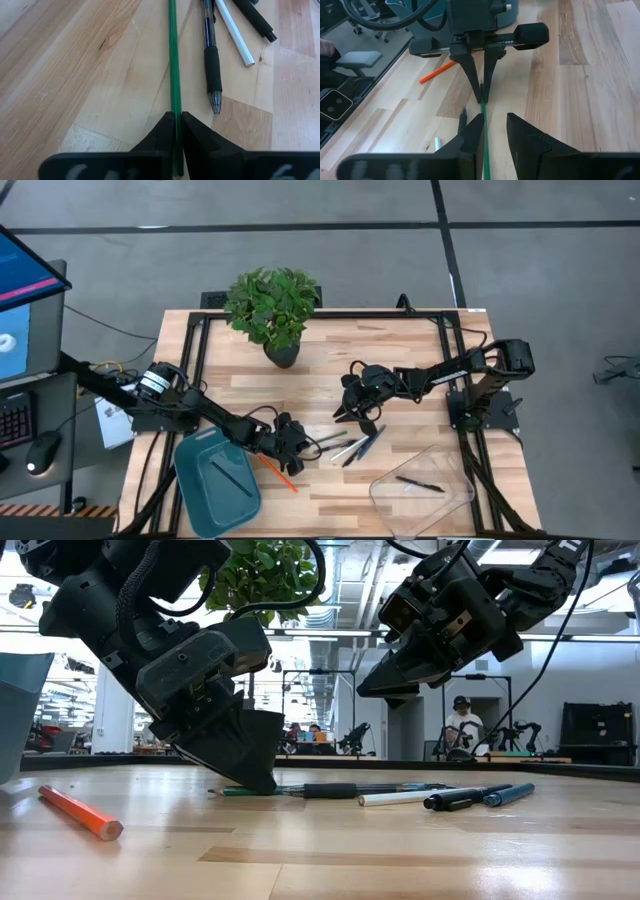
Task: Sort pens & pencils
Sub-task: Put the green pencil into the blue bin
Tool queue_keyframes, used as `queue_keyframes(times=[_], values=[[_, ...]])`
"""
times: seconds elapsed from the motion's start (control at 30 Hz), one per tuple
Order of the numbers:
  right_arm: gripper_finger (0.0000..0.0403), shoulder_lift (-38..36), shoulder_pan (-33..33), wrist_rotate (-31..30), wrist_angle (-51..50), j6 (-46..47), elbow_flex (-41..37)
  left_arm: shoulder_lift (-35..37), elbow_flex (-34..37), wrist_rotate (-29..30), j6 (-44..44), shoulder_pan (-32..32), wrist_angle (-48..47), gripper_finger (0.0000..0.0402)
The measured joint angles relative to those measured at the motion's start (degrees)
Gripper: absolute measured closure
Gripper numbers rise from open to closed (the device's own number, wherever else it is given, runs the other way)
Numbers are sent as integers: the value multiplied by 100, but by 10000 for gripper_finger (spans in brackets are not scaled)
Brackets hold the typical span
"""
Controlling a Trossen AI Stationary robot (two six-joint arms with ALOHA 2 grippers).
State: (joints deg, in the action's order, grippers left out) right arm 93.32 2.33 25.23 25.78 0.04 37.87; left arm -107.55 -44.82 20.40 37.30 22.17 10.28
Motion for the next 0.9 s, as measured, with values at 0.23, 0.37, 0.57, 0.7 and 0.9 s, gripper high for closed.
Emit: queue_keyframes(times=[0.23, 0.37, 0.57, 0.7, 0.9], values=[[300, 0, -1, 0, 0, -1, 0, 0, 0, 0, -2, 0, 0, 391], [300, 0, -2, 0, 0, 0, 0, -1, 0, 27, -10, 3, 7, 391], [300, 0, 0, 0, 0, -1, 0, -8, 0, 89, -22, 7, 52, 392], [300, 0, -2, 1, -1, -1, 0, -13, 2, 116, -23, 7, 79, 391], [300, 0, -2, 0, 0, -1, 0, -15, 2, 152, -24, 7, 83, 391]])
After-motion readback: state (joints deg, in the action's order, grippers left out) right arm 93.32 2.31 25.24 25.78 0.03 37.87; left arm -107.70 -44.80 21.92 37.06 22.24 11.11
